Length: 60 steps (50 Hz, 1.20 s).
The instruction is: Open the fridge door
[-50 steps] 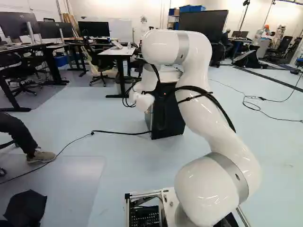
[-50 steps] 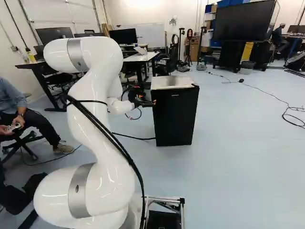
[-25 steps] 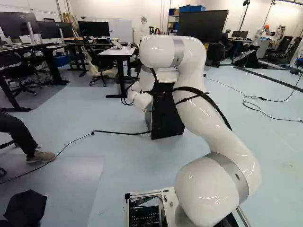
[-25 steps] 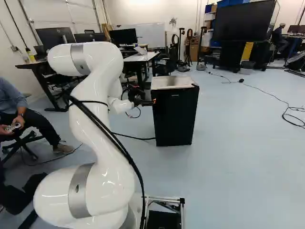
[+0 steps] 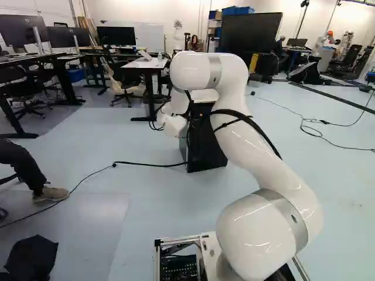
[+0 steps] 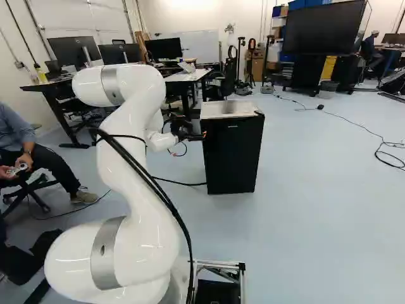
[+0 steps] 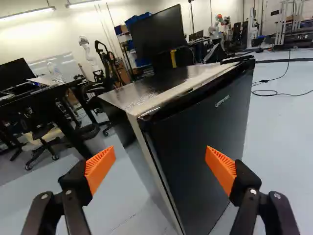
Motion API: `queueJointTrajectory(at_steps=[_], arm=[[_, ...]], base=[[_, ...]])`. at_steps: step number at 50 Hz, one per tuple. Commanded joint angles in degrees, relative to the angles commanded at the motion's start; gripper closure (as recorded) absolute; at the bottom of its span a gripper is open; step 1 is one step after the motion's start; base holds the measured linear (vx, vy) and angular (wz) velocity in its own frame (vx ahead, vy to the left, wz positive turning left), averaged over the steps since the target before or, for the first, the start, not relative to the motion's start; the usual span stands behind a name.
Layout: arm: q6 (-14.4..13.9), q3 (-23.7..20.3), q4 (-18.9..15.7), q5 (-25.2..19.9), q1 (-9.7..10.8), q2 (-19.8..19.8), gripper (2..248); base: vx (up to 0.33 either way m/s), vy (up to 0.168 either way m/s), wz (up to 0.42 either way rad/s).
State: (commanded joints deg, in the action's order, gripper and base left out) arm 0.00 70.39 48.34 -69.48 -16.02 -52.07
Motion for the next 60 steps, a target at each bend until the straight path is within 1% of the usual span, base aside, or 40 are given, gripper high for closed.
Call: queueJointTrajectory(at_steps=[25,60], arm=[[0.00,2.49,0.00,0.00,0.10,-3.94,3],[0.00,7.39,0.00,0.00,0.63,-6.98,3]], base=[[0.000,0.000,0.000],[0.000,0.000,0.000]])
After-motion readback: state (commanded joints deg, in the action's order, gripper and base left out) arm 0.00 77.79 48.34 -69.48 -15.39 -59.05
